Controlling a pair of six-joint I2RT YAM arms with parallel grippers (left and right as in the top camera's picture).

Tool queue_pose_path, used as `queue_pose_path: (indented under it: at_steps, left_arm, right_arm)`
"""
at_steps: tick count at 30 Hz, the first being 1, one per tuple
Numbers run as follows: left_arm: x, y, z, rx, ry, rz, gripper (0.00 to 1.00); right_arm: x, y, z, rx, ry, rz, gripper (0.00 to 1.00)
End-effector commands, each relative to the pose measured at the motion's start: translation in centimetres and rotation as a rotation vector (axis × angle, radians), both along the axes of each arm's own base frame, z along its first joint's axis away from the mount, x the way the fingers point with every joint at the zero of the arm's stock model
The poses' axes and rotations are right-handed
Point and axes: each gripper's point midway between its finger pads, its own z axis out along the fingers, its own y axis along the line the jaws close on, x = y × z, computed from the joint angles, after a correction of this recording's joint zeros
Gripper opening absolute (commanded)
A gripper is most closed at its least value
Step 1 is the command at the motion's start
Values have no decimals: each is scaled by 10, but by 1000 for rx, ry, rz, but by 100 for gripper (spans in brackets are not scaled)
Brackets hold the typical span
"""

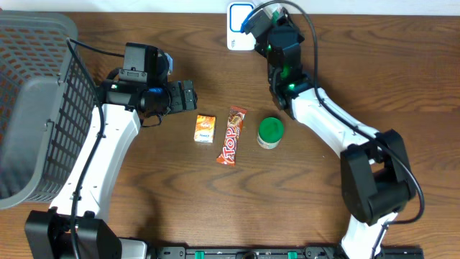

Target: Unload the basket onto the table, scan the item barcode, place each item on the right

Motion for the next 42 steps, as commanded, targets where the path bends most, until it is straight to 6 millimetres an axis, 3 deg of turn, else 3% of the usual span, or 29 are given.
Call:
queue_pose_path:
  at_steps: [1,6,9,12,14,25,31,36,42]
  left_arm:
    - [1,2,6,17,-22,-8,98]
    - [1,2,6,17,-22,-8,98]
    - [2,2,7,16,-25,-7,98]
    - [18,-1,16,0,-101,2,98]
    - [15,1,14,12,-87,-1,98]
    - [3,91,7,482,-45,221,98]
    - [-4,102,6,543,-20,239,98]
    - [-5,102,6,544,-18,239,98]
    - [-7,102,5,545,-9,238,98]
  right_arm:
    - [4,-2,-6,-191,10,-34,39]
    - [5,12,-25,-230,38,12,38]
    - [6,17,-28,-234,30,34,39]
    - [8,24,-29,-229,17,63,38]
    - [8,29,-33,-229,18,85,38]
    - [14,54,-83,-495,3,145,36]
    - [14,50,-98,-519,38,136,37]
    - [15,46,-82,-534,5,102,36]
    - [7,18,-11,-486,-65,-38,33]
